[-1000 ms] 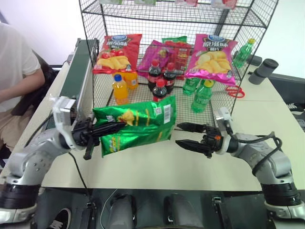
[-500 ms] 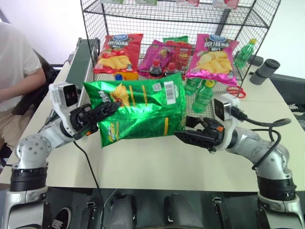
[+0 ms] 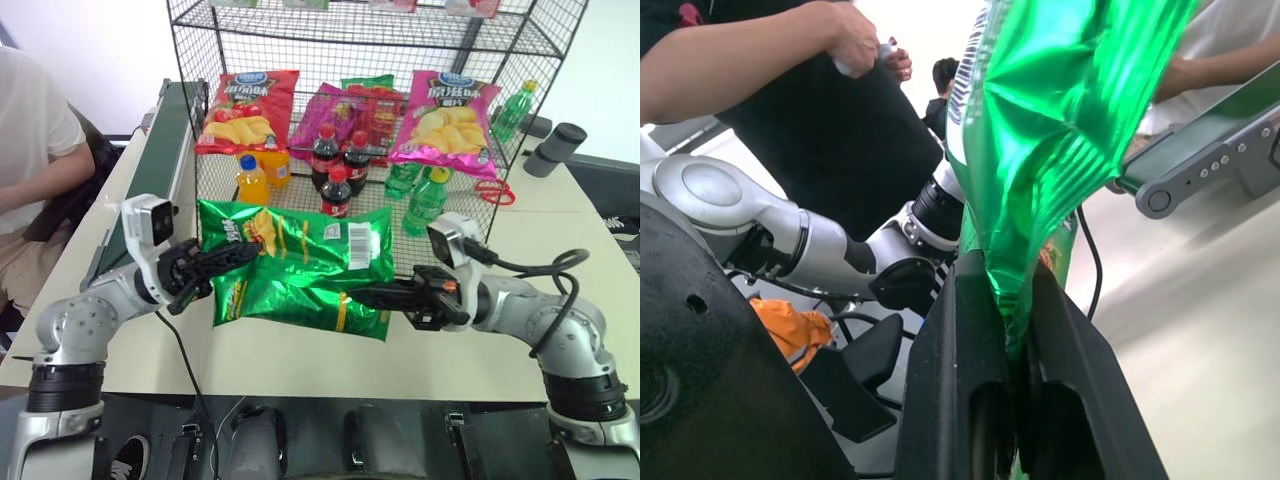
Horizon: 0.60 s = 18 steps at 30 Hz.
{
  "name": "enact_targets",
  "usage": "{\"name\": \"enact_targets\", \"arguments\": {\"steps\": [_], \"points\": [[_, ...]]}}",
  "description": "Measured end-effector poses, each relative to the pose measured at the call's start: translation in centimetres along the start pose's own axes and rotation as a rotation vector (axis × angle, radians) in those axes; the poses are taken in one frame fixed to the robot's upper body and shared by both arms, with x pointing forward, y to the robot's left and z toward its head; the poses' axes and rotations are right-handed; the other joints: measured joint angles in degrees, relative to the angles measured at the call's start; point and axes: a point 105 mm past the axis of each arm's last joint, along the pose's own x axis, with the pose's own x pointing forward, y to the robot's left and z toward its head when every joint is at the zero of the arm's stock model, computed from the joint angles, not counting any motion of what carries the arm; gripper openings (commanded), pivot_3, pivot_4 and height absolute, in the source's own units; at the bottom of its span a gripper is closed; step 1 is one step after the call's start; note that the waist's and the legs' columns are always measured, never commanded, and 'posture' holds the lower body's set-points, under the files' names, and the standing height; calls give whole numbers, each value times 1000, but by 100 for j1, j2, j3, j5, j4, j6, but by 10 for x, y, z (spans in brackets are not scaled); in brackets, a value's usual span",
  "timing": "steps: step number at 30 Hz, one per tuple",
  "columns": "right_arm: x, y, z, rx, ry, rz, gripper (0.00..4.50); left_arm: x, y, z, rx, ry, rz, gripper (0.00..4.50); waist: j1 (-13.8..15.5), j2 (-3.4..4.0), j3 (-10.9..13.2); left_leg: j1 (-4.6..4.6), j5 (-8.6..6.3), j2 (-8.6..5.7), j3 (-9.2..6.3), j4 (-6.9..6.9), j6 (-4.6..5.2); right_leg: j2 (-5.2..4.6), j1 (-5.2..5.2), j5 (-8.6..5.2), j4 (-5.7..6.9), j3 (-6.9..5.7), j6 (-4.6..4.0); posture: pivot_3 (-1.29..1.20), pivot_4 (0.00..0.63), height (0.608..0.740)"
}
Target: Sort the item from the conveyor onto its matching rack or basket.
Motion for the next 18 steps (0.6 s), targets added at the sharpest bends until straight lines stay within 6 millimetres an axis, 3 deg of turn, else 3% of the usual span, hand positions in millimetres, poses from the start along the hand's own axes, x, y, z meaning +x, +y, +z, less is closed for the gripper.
{"name": "enact_targets", "arguments": {"steps": [1,4,11,14,18], "points": [[0,-1,0,-5,2,-5,85,0,2,0,9,-1,12,0,1,0,0,0,0,0,0,0,0,0,0,0,0,0,0,0,150,740],[0,-5,-1,-36,11,-32,0,1,13,3,35,-11,71,899,1,0,0,0,0,0,-2,1,0,1,0,0,1,-1,0,0,150,740],[-12,-27,5,-285,67,-221,0,-19,19,16,97,-41,174,4386,-11,0,0,-8,0,1,2,-2,0,2,-15,0,1,2,1,0,150,740],[-21,-28,14,-449,81,-312,0,-37,17,18,113,-59,241,4454,-9,1,1,-9,0,1,6,-3,0,0,-18,0,1,4,1,0,150,740],[-23,-17,30,-800,217,-366,0,-55,21,15,172,-56,347,4454,-5,0,0,-8,0,0,5,-2,0,-3,-16,0,1,2,1,0,150,740]]}}
